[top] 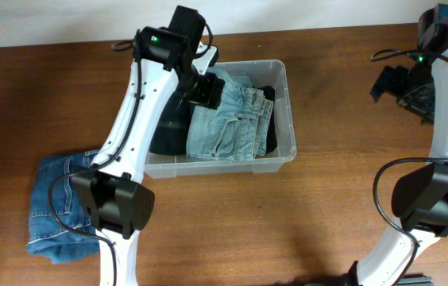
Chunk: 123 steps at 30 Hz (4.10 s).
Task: Pack container
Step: 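Lower the light-blue jeans into the box on top of the cloths, then press and tuck the light-blue jeans down with the left gripper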
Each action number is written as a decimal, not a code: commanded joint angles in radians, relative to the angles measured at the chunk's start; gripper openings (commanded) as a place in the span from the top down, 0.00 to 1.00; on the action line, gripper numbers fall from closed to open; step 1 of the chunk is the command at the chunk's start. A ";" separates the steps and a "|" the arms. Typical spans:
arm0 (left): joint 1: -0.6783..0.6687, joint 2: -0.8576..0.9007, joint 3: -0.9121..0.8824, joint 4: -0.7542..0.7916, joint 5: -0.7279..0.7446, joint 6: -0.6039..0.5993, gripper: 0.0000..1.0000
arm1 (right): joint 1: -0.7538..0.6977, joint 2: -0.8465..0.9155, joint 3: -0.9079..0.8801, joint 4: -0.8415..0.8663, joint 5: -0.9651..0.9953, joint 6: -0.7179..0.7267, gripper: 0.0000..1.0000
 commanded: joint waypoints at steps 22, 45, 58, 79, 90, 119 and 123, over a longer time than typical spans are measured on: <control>-0.158 -0.024 -0.212 -0.018 0.121 -0.010 0.99 | -0.003 0.002 -0.002 -0.001 0.002 0.012 0.02; -0.175 -0.024 -0.323 0.399 0.213 -0.111 0.99 | -0.003 0.002 -0.002 -0.001 0.001 0.012 0.02; -0.164 -0.025 -0.313 0.348 0.198 -0.110 0.99 | -0.003 0.002 -0.002 -0.001 0.001 0.012 0.02; -0.115 -0.021 -0.155 -0.108 0.236 0.048 0.99 | -0.003 0.002 -0.002 -0.001 0.001 0.012 0.01; -0.127 -0.021 -0.261 -0.069 0.305 0.051 0.99 | -0.003 0.002 -0.002 -0.001 0.001 0.012 0.02; -0.136 -0.021 -0.439 0.453 0.351 0.002 0.98 | -0.003 0.002 -0.002 -0.001 0.001 0.012 0.02; -0.113 -0.021 -0.343 0.444 0.341 0.002 0.98 | -0.003 0.002 -0.002 -0.001 0.001 0.012 0.01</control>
